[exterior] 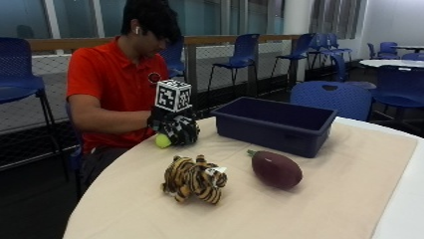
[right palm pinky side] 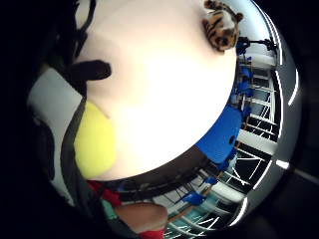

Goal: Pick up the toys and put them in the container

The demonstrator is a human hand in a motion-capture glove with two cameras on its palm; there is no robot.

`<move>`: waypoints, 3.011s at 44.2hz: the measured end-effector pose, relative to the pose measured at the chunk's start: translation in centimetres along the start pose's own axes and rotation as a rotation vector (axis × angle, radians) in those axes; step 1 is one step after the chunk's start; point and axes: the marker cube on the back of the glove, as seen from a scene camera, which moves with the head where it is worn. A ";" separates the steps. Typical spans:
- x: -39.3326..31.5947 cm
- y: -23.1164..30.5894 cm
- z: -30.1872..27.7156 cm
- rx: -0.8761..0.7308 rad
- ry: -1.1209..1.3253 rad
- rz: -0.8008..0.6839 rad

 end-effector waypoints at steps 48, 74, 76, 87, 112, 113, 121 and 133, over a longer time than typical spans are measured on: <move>-13.8 -18.3 -24.5 0.396 -0.136 -0.139; -1.9 -19.9 -19.8 0.294 -0.188 -0.009; 0.8 -19.6 -19.4 0.296 -0.186 0.033; 12.6 -18.3 -15.1 0.211 -0.185 0.285; 22.3 -17.1 -5.7 -0.005 -0.221 0.476; 22.4 -17.1 -5.3 -0.017 -0.214 0.480; 22.8 -17.5 -2.3 -0.108 -0.252 0.511; 21.8 -17.0 -1.3 -0.067 -0.222 0.526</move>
